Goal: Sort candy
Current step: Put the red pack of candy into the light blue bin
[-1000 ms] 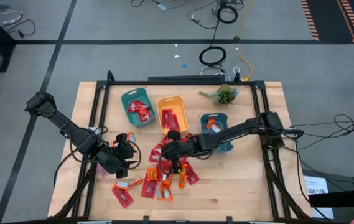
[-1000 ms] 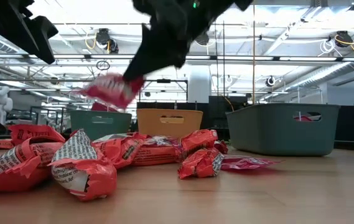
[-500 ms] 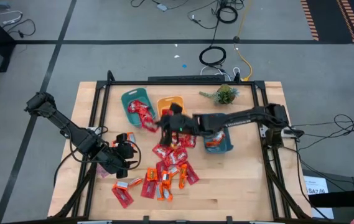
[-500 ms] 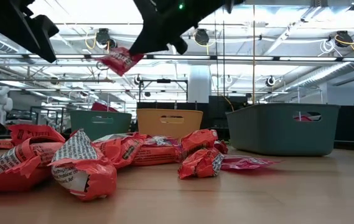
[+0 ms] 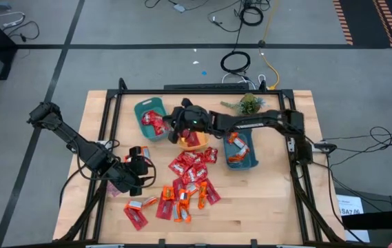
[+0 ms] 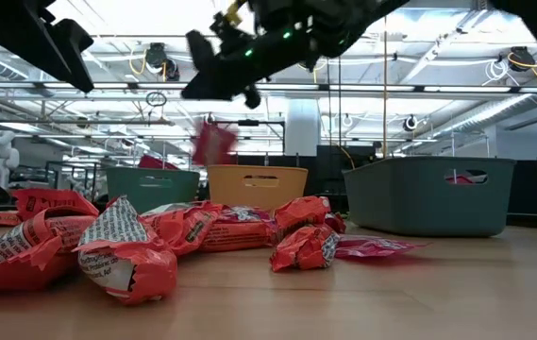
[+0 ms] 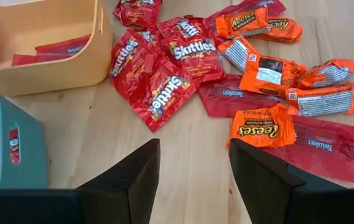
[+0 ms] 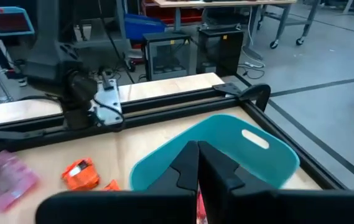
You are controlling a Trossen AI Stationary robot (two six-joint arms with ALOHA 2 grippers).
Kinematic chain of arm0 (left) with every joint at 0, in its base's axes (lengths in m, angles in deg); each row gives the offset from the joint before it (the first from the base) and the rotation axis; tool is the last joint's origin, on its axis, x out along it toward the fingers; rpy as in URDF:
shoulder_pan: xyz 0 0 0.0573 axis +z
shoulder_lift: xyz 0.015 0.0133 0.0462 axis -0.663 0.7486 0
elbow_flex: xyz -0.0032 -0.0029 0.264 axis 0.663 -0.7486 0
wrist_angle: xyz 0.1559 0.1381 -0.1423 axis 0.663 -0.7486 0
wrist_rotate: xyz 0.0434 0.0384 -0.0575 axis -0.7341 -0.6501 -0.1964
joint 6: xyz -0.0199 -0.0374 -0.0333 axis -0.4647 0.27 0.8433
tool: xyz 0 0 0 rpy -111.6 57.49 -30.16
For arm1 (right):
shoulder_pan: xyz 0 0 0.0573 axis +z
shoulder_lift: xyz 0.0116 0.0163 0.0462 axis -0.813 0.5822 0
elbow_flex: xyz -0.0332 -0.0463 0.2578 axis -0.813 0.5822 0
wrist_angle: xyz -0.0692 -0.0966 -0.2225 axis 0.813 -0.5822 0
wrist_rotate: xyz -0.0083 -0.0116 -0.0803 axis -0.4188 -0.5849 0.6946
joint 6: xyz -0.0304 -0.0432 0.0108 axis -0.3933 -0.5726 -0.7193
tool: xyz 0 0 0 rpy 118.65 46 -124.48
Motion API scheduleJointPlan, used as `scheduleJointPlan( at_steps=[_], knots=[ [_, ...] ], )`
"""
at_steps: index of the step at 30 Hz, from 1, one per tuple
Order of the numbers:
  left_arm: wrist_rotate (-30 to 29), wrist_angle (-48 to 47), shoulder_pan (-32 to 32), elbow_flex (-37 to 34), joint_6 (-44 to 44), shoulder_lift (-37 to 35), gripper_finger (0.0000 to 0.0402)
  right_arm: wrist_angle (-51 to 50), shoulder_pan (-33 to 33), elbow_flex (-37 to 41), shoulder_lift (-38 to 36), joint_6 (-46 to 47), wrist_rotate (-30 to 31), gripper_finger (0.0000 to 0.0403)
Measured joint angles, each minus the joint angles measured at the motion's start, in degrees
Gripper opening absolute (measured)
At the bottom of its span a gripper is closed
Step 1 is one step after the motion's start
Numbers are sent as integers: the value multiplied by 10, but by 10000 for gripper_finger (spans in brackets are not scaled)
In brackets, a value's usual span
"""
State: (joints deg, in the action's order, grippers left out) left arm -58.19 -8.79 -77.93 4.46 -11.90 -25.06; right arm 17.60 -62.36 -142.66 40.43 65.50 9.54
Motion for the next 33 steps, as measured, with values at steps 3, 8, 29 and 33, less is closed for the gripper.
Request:
scheduleJointPlan(
  at_steps=[3,8,29,33],
  knots=[
    [0,0,0,0,0,0,204,-14,-7,-63,54,-9,-14,0],
    [0,2,0,0,0,0,204,-118,-12,-199,139,-29,-32,0],
    [1,31,0,0,1,0,204,-522,-9,-302,92,-37,-45,0],
    [1,30,0,0,1,0,204,-533,-7,-301,91,-30,-62,0]
  ],
)
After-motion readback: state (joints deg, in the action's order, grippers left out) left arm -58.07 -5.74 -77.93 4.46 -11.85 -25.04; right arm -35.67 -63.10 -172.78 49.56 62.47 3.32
